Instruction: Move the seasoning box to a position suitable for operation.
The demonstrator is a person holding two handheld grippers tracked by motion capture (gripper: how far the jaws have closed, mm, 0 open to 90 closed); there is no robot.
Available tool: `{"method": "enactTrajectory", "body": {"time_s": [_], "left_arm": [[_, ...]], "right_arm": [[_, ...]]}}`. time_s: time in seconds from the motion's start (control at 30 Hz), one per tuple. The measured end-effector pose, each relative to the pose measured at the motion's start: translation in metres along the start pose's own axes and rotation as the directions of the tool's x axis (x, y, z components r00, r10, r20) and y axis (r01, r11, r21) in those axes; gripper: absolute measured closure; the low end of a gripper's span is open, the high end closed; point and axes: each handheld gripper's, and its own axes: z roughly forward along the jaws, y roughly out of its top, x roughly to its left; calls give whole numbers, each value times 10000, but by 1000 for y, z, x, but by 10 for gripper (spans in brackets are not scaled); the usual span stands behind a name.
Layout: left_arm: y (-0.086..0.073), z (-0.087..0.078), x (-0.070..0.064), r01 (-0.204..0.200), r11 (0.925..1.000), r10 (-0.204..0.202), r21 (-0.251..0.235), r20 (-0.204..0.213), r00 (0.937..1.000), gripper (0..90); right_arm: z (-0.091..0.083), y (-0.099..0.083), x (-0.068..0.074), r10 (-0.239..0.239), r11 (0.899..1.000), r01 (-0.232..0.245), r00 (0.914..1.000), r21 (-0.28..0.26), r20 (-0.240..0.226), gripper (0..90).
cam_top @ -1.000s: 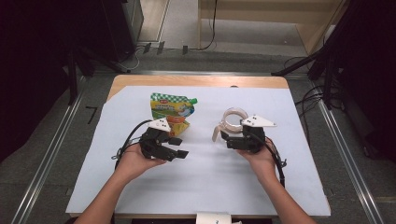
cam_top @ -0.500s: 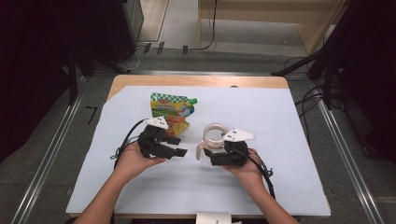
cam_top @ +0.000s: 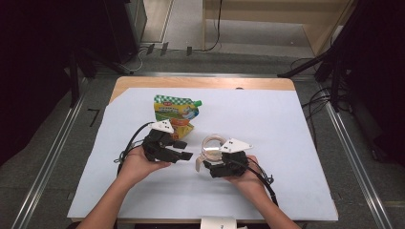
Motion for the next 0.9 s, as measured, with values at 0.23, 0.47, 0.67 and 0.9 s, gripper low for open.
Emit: {"method": "enactTrajectory", "body": {"time_s": [0.23, 0.47, 0.67, 0.9], "left_arm": [[0, 1, -2, -44, 10000, 45, -47, 234, 9997, 571], [1, 2, -1, 321, 9994, -325, 107, 376, 9988, 615], [2, 5, -3, 251, 9995, -260, 170, 543, 9982, 713], [5, 11, -11, -242, 9996, 229, 129, 957, 9952, 828]], "right_arm": [[-2, 4, -1, 106, 9989, -99, 9999, 462, -137, 103], [-23, 4, -4, 409, 9939, -332, 9966, 1050, -720, 69], [-54, -1, -8, 254, 9948, -179, 9969, 1000, -745, 167], [-76, 1, -17, 31, 9991, -2, 9975, 422, -703, 442]]}}
